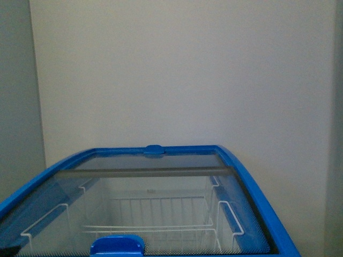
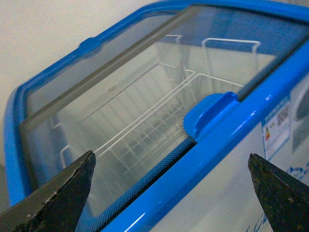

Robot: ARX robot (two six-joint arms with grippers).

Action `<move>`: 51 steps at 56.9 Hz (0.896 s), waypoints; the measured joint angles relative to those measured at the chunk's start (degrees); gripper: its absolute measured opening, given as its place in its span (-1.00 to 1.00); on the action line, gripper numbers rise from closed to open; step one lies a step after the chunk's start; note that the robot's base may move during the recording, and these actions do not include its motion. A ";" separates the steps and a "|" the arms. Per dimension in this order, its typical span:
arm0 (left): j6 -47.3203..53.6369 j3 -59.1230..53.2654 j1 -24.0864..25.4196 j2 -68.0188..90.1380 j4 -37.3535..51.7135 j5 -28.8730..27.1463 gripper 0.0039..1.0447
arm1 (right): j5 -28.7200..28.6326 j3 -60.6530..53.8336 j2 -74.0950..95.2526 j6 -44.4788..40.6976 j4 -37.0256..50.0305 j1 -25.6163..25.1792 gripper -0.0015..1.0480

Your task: Put drink in fridge

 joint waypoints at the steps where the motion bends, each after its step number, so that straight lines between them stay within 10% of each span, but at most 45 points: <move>1: 1.81 0.83 -0.24 0.63 -1.33 1.38 0.85 | 0.00 0.00 0.00 0.00 0.00 0.00 -0.24; 15: 24.30 9.68 -5.25 10.27 -14.14 6.47 0.85 | 0.00 0.00 0.00 0.00 0.00 0.00 -0.24; 51: 37.77 32.48 -13.62 30.86 -19.93 -0.50 0.85 | 0.00 0.00 0.00 0.00 0.00 0.00 -0.24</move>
